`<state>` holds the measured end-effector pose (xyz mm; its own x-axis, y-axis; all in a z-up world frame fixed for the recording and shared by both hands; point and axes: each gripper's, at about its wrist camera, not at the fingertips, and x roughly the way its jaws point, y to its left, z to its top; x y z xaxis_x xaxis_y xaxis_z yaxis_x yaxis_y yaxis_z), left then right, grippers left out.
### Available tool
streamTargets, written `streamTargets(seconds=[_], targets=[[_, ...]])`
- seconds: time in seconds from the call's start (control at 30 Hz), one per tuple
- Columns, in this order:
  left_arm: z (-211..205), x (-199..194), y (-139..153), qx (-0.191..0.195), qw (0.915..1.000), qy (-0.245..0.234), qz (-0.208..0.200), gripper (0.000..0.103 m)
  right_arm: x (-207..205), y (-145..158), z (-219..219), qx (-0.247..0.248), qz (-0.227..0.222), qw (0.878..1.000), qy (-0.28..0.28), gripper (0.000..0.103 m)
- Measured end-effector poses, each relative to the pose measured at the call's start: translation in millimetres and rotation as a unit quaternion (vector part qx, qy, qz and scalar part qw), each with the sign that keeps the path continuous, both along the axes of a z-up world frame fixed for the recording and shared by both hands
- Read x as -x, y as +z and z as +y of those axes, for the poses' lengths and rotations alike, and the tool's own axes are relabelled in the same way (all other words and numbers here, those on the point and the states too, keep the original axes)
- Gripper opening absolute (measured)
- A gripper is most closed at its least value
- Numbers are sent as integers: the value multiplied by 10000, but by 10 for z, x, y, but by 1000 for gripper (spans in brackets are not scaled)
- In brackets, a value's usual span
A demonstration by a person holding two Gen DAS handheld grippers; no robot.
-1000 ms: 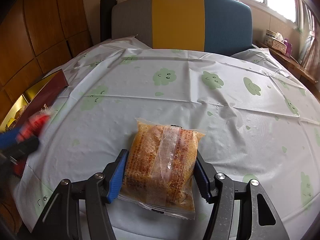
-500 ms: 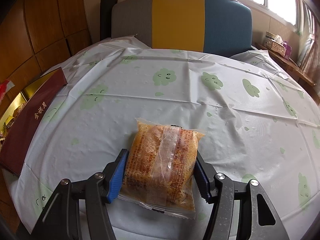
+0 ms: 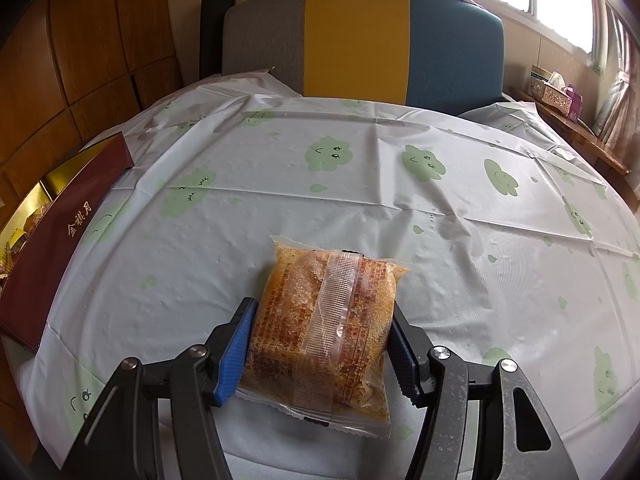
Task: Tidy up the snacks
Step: 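Carry the wafer bar into the gold tin and open the left tool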
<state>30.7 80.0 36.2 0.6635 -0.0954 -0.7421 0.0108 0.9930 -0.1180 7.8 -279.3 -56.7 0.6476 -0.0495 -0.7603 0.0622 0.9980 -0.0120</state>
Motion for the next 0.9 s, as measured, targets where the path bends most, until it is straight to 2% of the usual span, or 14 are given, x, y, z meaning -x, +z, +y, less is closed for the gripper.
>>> streamTargets(seconds=[0.1,0.2,0.37,0.47,0.6,0.67,0.8,0.9], targets=[[388,-44,-3,611,9971,413,182,37,4,1,3,1,-1,10000,0,62],[677,-76,-41,1041,9916,703,322,37,2,0,3,3,-1,10000,0,62],[935,-123,-159,1373,9834,1072,505,37,1,-1,-4,-5,-4,10000,2,62],[970,-203,-280,1547,9791,1122,700,38,1,-1,-5,-6,-4,10000,2,62],[941,-311,-509,1375,9769,1242,1066,38,3,0,-1,-3,-4,10000,2,62],[918,-324,-595,1407,9744,1245,1237,41,2,-1,-4,-7,-5,10000,2,62],[844,-236,-588,971,9816,1206,1120,46,4,1,1,-3,-5,10000,2,62],[848,-188,-593,876,9824,1242,1090,46,10,6,-3,4,-8,10000,0,62]])
